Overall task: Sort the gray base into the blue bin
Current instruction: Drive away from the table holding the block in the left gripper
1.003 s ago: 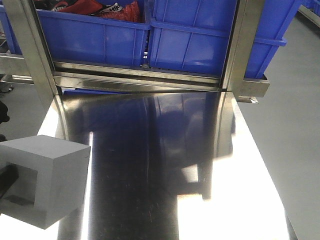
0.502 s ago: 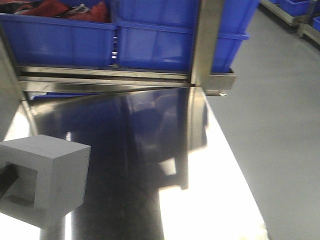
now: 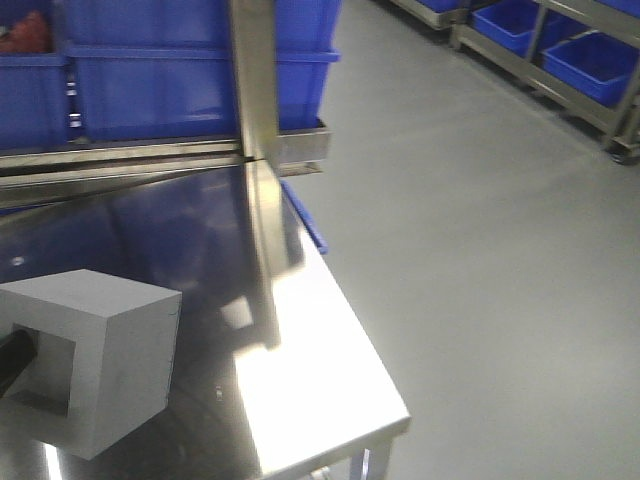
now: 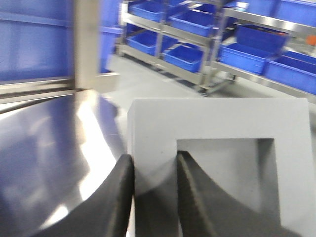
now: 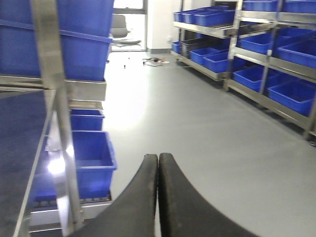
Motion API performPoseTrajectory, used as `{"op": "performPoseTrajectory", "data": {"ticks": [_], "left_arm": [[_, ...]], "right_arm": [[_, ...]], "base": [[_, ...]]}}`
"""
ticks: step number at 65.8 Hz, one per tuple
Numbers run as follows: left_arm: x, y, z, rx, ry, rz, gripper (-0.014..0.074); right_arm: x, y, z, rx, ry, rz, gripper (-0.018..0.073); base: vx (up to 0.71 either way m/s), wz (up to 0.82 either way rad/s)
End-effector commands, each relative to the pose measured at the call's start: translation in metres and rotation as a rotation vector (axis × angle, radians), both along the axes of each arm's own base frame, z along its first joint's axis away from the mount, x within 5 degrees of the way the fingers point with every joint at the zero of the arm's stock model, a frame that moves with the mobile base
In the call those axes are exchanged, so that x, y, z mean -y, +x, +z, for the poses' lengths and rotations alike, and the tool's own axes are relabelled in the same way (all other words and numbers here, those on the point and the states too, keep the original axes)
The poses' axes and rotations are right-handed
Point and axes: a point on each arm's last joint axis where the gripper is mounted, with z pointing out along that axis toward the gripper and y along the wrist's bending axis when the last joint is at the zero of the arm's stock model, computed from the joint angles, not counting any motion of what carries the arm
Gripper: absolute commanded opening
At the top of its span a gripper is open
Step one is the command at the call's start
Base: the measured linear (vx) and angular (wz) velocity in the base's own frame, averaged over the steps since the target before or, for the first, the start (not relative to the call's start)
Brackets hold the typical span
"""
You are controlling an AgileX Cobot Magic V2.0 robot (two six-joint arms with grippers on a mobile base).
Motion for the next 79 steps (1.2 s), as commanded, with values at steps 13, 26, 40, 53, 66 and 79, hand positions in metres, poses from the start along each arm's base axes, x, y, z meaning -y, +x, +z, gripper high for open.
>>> {"op": "performPoseTrajectory", "data": {"ticks": [13, 26, 40, 53, 66, 79], "left_arm": [[0.0008, 0.0007, 0.0197, 0.116, -0.073, -0.003, -0.0006], [0.0008, 0.0007, 0.0197, 0.116, -0.073, -0.003, -0.0006], [0.0008, 0.0007, 0.0197, 0.116, -0.073, -0.003, -0.0006], [0.0008, 0.0007, 0.0197, 0.116, -0.073, -0.003, -0.0006], [0.0008, 0.0007, 0.0197, 0.116, -0.073, -0.003, -0.0006], [0.0008, 0.0007, 0.0197, 0.116, -0.073, -0.003, -0.0006]], "right_arm": [[-0.0001, -0.0002, 0.003, 0.076, -0.011, 0.002, -0.0009], [-0.0001, -0.0002, 0.003, 0.076, -0.011, 0.002, -0.0009], [-0.0001, -0.0002, 0.003, 0.076, -0.011, 0.002, -0.0009], [-0.0001, -0.0002, 0.003, 0.076, -0.011, 0.002, -0.0009], [-0.0001, -0.0002, 0.003, 0.076, -0.011, 0.002, -0.0009], [-0.0001, -0.0002, 0.003, 0.076, -0.011, 0.002, -0.0009]], "base": [[-0.08, -0.49], [-0.07, -0.52], [-0.06, -0.59], [-0.04, -0.77], [0.0, -0.93], [0.04, -0.99]]}}
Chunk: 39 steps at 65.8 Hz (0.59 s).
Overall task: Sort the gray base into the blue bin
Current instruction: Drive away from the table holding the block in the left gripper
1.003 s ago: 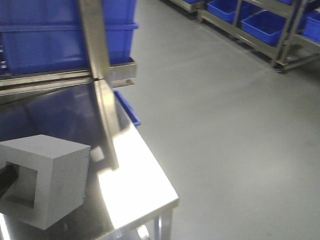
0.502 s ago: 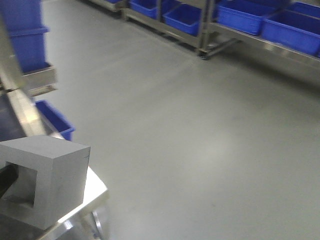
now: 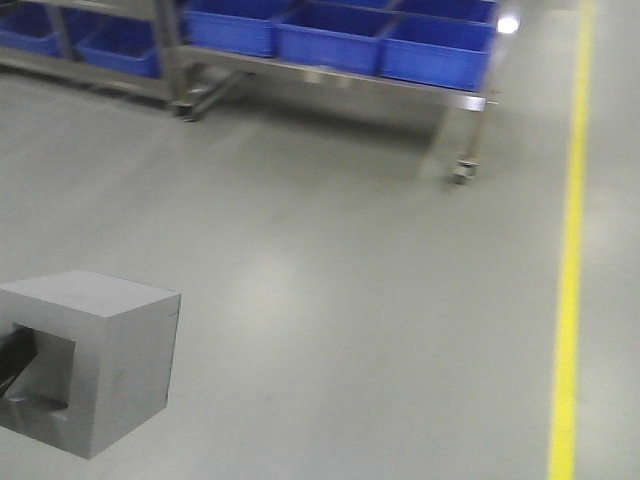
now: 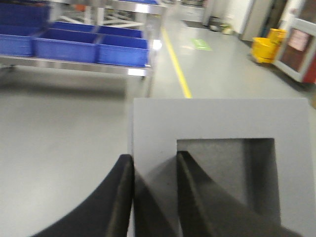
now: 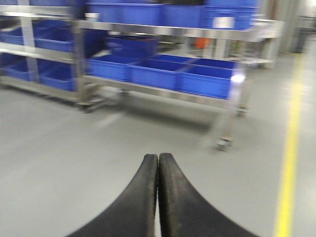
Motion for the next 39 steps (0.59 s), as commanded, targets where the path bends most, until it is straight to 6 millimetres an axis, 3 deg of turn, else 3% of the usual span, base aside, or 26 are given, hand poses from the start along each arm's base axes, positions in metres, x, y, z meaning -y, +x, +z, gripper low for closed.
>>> {"op": "performPoseTrajectory", "data": {"ticks": [1, 19, 39], "left_arm": [[0.0008, 0.0007, 0.0198, 0.116, -0.073, -0.003, -0.0006], [0.0008, 0.0007, 0.0198, 0.116, -0.073, -0.003, -0.0006], [0.0008, 0.0007, 0.0198, 0.116, -0.073, -0.003, -0.0006]], "right_arm": [[-0.0001, -0.0002, 0.003, 0.076, -0.011, 0.002, -0.0009], [-0.0001, -0.0002, 0.003, 0.076, -0.011, 0.002, -0.0009], [-0.0001, -0.0002, 0.003, 0.076, -0.011, 0.002, -0.0009]], "base": [[0.05, -0.98], [0.07, -0.85], [0.15, -0.4]]}}
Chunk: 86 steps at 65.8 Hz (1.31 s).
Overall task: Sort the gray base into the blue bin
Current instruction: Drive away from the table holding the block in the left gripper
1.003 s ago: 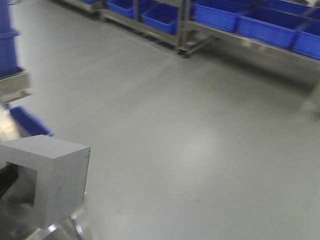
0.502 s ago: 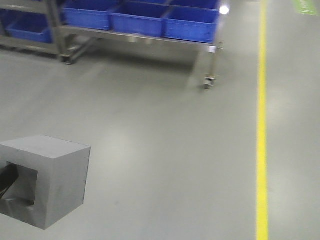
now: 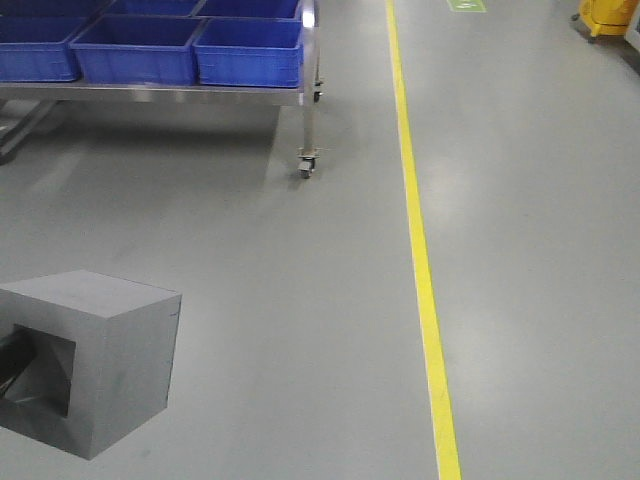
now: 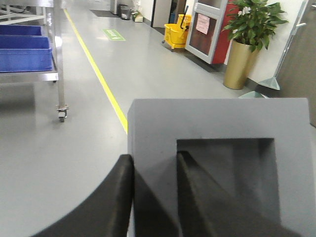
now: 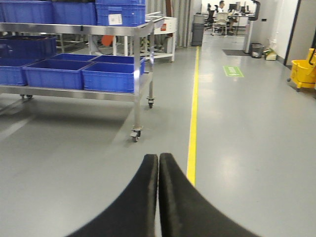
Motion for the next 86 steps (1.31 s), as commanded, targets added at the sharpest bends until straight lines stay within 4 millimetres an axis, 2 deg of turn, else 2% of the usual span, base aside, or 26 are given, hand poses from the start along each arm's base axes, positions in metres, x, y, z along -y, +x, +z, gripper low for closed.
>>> {"op": "performPoseTrajectory", "data": {"ticks": [1, 28, 86], "left_arm": [[0.0008, 0.0007, 0.0198, 0.116, -0.073, -0.003, -0.0006], [0.0008, 0.0007, 0.0198, 0.116, -0.073, -0.003, -0.0006], [0.0008, 0.0007, 0.0198, 0.116, -0.073, -0.003, -0.0006]], "right_arm": [[-0.0001, -0.0002, 0.003, 0.076, -0.011, 0.002, -0.0009], [-0.0001, -0.0002, 0.003, 0.076, -0.011, 0.002, -0.0009], [-0.0001, -0.0002, 0.003, 0.076, -0.011, 0.002, -0.0009]], "base": [[0.19, -0.24], [0.27, -0.16], [0.39, 0.02]]}}
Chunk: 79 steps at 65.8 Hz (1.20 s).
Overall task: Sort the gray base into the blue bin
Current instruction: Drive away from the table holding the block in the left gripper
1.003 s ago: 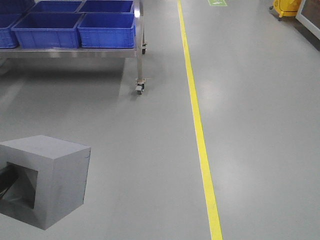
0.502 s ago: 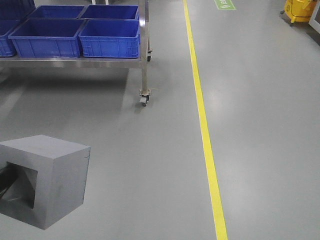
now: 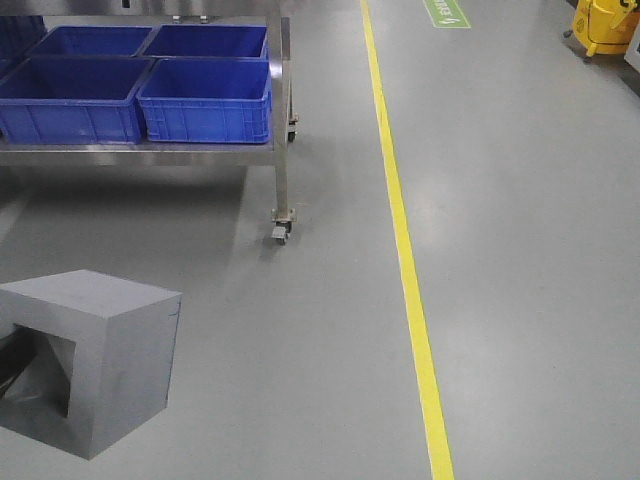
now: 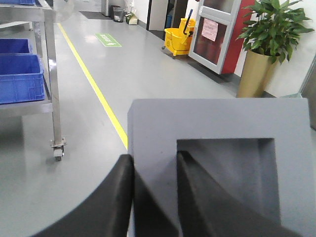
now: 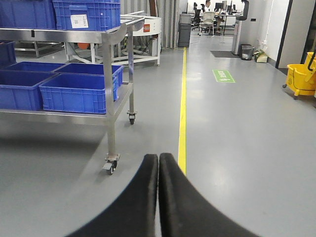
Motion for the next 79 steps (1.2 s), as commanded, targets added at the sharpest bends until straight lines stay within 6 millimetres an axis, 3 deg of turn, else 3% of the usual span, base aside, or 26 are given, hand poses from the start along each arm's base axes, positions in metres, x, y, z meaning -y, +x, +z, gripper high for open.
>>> {"op": "performPoseTrajectory", "data": {"ticks": [1, 79], "left_arm": [[0.0008, 0.0007, 0.0198, 0.116, -0.073, -0.003, -0.0006], [0.0008, 0.0007, 0.0198, 0.116, -0.073, -0.003, -0.0006]], "right_arm": [[-0.0001, -0.0002, 0.003, 0.076, -0.011, 0.002, -0.0009], [-0.0001, -0.0002, 0.003, 0.076, -0.011, 0.002, -0.0009]], "base": [[0.43, -0.01], [0.41, 0.05]]}}
